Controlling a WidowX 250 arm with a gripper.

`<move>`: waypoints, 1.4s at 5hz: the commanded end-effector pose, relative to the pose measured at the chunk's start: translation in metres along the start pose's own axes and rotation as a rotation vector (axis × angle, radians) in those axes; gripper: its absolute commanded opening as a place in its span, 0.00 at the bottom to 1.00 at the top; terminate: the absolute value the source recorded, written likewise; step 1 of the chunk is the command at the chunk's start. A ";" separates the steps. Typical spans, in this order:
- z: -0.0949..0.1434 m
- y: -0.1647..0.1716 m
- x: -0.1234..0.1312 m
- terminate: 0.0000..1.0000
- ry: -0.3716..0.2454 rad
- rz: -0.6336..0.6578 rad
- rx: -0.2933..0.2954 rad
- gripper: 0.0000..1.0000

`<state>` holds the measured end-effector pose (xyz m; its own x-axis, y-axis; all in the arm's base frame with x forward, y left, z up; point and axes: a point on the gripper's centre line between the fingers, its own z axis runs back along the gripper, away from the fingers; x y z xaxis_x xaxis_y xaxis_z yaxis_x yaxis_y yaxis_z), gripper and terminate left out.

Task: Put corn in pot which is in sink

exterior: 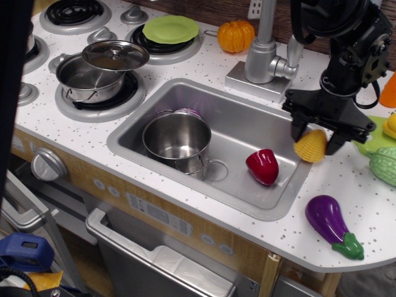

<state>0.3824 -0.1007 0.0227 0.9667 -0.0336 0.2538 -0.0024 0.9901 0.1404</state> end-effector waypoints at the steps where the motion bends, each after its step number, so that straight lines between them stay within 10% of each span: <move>1: 0.043 0.023 0.017 0.00 -0.116 -0.034 0.072 1.00; 7: 0.007 0.151 -0.038 0.00 -0.159 -0.225 0.071 1.00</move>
<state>0.3360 0.0546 0.0197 0.9086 -0.2721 0.3169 0.1982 0.9487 0.2463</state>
